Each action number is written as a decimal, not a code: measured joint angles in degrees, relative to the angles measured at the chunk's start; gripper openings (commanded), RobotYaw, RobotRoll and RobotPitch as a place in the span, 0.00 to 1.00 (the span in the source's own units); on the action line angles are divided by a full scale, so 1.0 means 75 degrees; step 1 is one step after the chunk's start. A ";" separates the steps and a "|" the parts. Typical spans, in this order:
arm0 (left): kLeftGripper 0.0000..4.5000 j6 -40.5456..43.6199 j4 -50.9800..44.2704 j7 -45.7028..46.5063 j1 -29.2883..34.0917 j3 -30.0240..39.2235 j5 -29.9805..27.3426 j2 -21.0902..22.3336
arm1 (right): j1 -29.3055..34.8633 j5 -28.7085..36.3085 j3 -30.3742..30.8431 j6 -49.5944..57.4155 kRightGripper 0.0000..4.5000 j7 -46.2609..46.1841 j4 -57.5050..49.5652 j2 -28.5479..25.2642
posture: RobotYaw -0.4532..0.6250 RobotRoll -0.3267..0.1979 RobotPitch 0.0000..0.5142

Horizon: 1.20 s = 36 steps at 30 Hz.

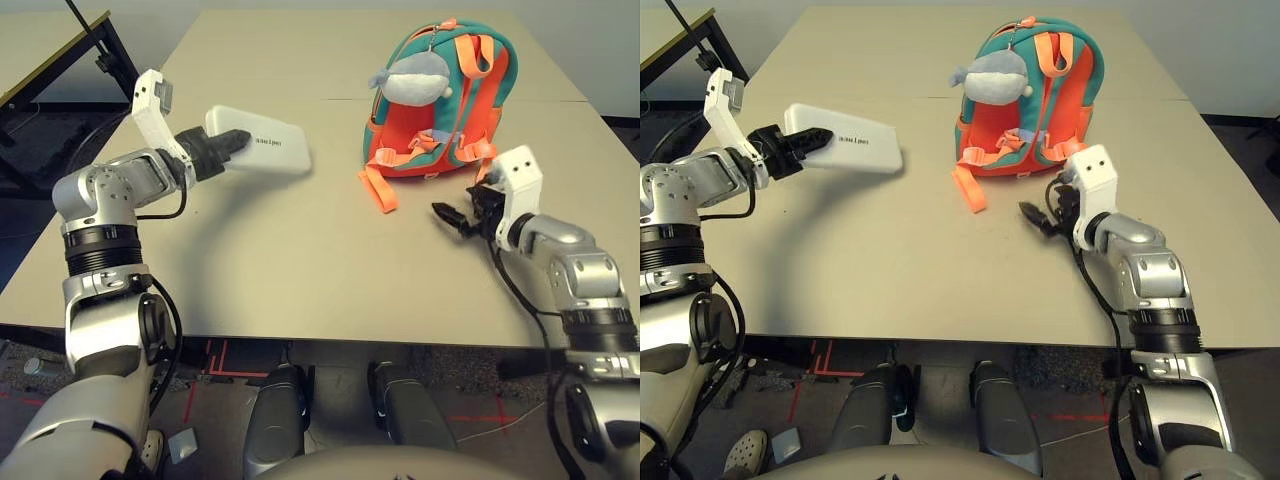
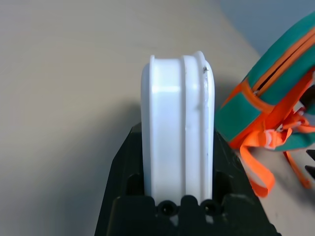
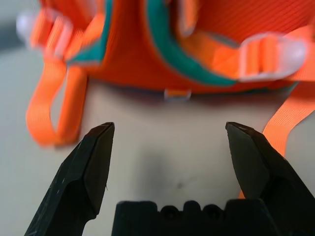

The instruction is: Put the pencil case into the backpack and zip it.

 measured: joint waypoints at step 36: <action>0.29 -0.2423 0.0784 0.0187 -0.0011 -0.0150 0.0531 -0.0817 | -0.2501 0.0384 -0.0125 -0.3422 0.61 -0.0085 0.3931 0.1178 | 0.30 0.62 0.21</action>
